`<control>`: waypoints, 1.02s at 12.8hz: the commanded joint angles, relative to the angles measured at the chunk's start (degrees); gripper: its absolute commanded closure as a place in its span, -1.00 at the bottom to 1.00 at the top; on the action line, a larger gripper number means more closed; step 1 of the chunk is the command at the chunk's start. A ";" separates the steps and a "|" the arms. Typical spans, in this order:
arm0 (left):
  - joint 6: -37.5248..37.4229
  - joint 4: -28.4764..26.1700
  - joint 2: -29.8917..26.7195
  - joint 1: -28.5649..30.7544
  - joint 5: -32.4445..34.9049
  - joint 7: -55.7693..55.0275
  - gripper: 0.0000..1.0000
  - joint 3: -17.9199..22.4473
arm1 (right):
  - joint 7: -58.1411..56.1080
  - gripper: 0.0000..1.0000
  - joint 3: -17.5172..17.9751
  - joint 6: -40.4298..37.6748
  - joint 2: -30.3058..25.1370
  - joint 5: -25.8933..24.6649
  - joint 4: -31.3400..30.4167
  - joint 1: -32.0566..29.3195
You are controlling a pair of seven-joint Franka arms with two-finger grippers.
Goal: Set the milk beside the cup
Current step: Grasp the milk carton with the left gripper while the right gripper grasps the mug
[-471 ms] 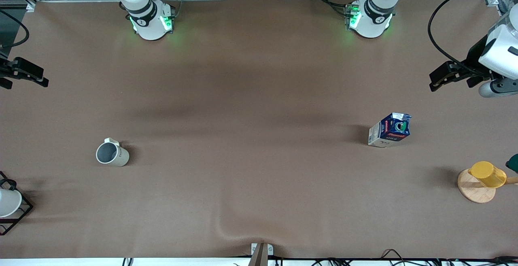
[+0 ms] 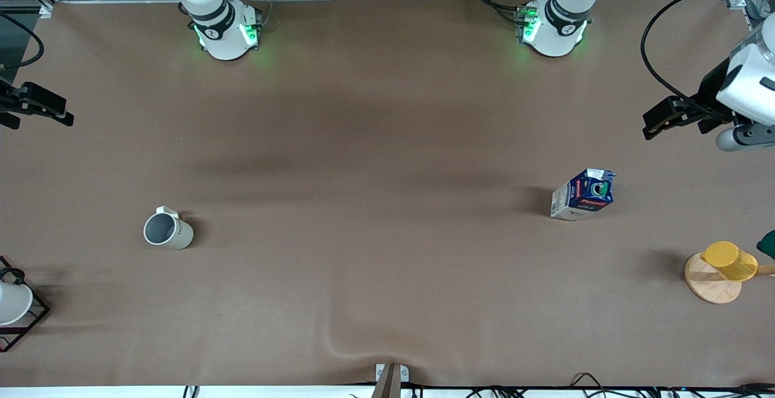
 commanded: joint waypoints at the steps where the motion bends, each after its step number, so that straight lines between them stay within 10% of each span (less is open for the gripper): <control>1: -0.34 1.63 2.64 0.67 -0.38 4.11 -1.00 -0.07 | 0.38 -1.00 0.02 -0.24 0.60 -0.05 0.02 -0.16; 13: 23.91 -20.33 5.72 0.23 0.41 6.84 -1.00 -0.86 | -3.12 -1.00 0.02 20.30 26.52 0.65 0.73 -1.39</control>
